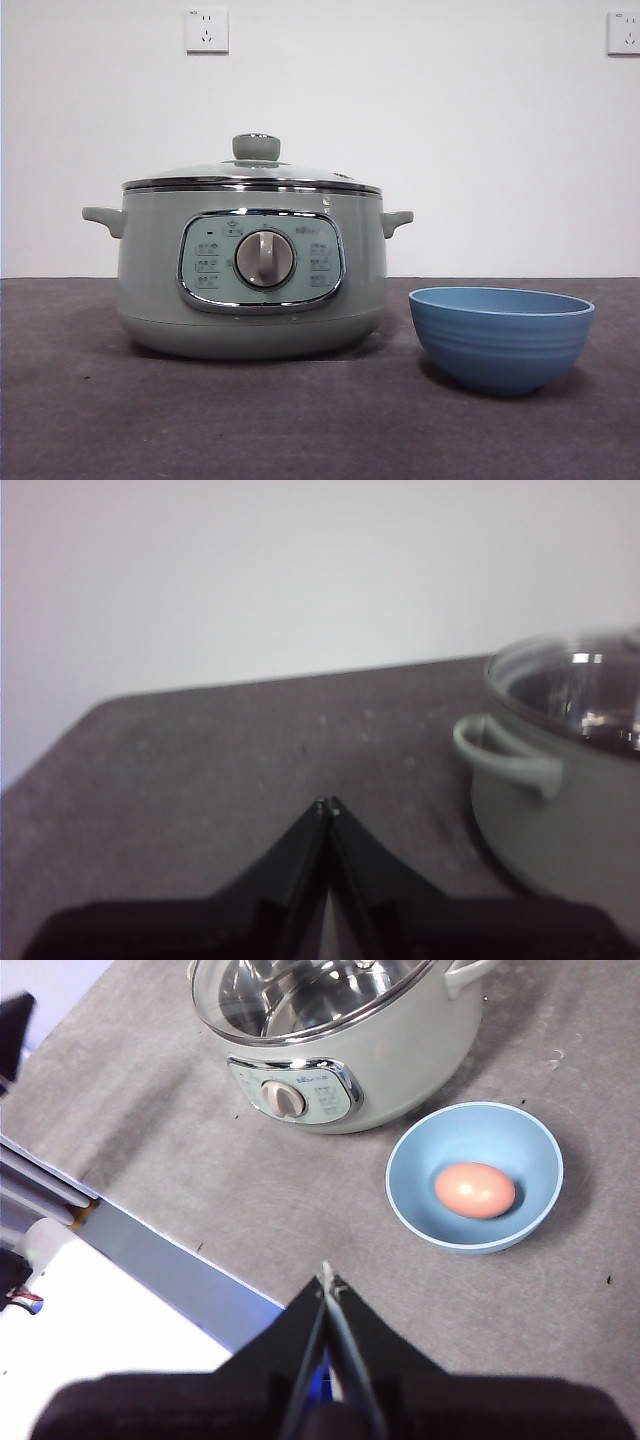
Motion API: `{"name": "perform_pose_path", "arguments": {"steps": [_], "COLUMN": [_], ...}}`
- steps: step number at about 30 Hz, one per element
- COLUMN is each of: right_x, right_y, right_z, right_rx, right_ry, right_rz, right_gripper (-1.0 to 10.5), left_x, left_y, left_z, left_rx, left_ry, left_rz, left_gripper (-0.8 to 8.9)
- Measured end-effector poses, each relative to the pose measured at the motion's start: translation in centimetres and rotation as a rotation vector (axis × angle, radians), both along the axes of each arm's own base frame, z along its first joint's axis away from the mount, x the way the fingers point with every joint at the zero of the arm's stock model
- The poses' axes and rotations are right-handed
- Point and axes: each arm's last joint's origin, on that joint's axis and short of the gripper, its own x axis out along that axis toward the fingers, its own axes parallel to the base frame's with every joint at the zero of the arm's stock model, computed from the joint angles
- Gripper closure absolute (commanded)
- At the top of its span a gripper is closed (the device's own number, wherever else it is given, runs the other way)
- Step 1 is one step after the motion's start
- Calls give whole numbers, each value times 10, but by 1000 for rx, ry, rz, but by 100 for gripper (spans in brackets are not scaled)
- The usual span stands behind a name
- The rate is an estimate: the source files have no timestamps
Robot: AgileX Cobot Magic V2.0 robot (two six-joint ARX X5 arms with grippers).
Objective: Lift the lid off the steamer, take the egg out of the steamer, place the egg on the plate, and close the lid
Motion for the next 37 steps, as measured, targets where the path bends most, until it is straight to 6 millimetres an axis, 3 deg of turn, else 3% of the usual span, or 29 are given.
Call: {"name": "perform_pose_path", "arguments": {"steps": [4,10,37], "right_x": [0,0,0], "right_y": [0,0,0], "right_z": [0,0,0], "right_rx": [0,0,0], "right_ry": [0,0,0], "right_rz": [0,0,0], "right_gripper": [945,945,945], "left_x": [0,-4,-5], "left_y": [0,0,1], "left_z": [-21,-31,-32], "left_rx": [-27,-41,-44], "left_ry": [35,126,135], "left_rz": [1,24,31], "left_gripper": [816,816,816]}}
